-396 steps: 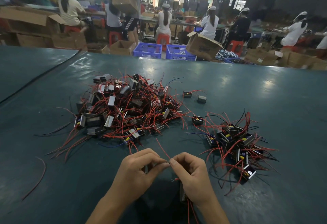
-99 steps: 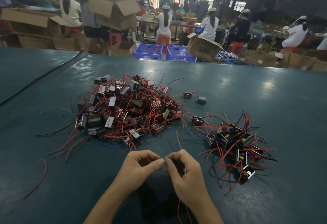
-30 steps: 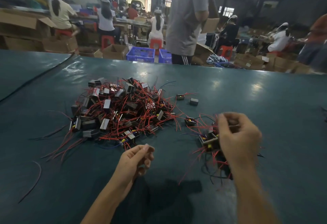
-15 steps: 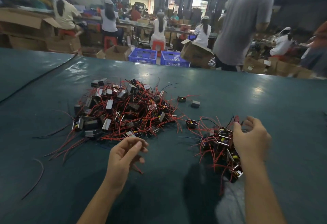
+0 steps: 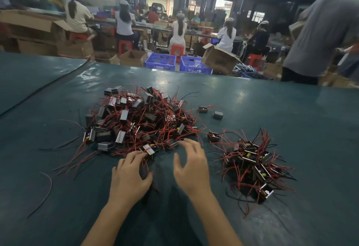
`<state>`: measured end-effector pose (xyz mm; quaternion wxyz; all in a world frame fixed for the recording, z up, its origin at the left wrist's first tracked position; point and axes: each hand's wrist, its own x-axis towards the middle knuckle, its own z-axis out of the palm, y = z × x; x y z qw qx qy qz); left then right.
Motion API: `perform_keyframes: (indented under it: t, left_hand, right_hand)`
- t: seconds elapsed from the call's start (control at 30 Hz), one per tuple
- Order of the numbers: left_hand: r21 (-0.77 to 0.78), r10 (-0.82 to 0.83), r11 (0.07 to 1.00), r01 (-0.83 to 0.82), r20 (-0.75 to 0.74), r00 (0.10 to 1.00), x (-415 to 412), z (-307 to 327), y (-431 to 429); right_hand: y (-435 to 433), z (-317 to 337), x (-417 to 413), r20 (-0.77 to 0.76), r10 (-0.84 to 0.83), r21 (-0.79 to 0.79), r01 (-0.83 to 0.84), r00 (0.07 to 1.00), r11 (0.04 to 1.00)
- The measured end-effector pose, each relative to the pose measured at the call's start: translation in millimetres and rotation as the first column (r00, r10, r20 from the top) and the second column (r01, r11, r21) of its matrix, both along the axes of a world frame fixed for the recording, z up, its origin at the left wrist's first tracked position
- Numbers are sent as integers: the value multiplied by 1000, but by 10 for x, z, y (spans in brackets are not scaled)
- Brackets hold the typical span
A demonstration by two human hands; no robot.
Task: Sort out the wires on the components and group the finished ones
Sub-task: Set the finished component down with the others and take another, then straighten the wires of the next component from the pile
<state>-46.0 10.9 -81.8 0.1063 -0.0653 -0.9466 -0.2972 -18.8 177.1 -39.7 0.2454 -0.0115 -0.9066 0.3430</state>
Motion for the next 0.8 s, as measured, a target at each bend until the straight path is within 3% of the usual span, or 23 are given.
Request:
perform_keyframes:
  t: [0.13,0.23,0.33,0.43,0.63,0.73,0.8]
  left_hand:
    - [82,-33,996,34,-12,999,2,1,6]
    - [188,-83,979,83,-7,997,-3,-21,-21]
    - [131,-174,977,167,44,984,-20,-54,-40]
    - [7,-198,980,198,98,975,-47,-86,-52]
    - [205,-169,965,165,2,986,-19,-78,-23]
    - [343,-22,937,60,-115,993,16,-1,22]
    - [344,142,938,-54,-234,962,44,66,38]
  right_hand:
    - [-254,-123,-155,174,147,74,-162,974,984]
    - [-397,-150,-305,330,168,135,-223,929,966]
    - [-467,-171,-418,410,124,192,-218,904,957]
    - [-496,-171,-477,372,87,220,-179,924,959]
    - [-439,-189,-409,222,40,160,-77,974,984]
    - [-355,-199,-273,127,-32,21,30,991,999]
    - [-260,-176,-209,83,-73,-178,87,994,980]
